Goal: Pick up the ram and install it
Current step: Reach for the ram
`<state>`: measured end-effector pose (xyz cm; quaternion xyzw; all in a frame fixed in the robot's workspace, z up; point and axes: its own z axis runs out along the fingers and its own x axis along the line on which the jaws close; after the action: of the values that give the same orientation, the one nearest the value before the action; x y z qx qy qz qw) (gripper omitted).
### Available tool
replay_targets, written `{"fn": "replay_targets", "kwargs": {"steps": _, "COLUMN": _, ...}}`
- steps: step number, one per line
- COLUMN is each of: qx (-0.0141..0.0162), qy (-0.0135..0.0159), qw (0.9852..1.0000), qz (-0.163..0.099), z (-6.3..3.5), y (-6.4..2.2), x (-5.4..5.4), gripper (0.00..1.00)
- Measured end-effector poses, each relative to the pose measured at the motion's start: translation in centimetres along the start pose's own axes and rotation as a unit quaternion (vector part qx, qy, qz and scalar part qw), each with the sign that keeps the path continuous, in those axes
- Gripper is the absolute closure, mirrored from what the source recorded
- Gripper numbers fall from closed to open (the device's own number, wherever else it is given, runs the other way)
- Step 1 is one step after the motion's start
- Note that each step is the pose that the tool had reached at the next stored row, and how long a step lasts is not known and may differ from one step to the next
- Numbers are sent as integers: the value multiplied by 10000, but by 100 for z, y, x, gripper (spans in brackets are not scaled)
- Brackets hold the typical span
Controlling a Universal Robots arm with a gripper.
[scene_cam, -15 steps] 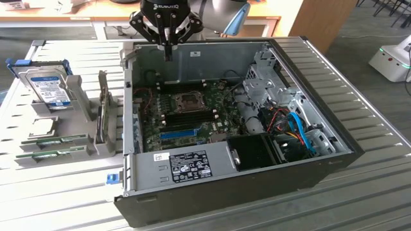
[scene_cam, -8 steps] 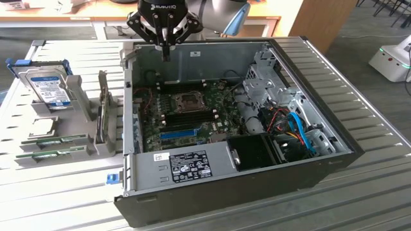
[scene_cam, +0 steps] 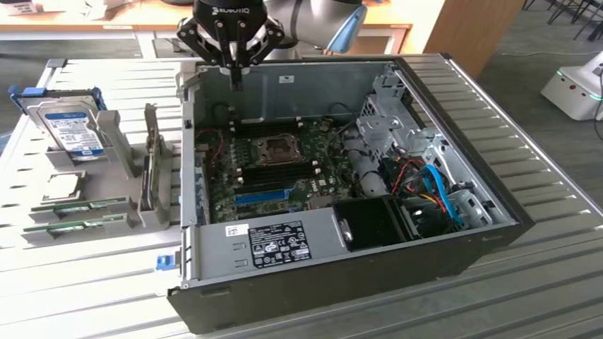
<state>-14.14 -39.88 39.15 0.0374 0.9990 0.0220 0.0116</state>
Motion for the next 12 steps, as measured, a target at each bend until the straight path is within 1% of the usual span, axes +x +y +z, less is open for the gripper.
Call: {"fn": "replay_targets", "kwargs": {"steps": 12, "qx": 1, "qy": 12, "qw": 10000, "qz": 0, "z": 10, "y": -11, "x": 139, "gripper": 89}}
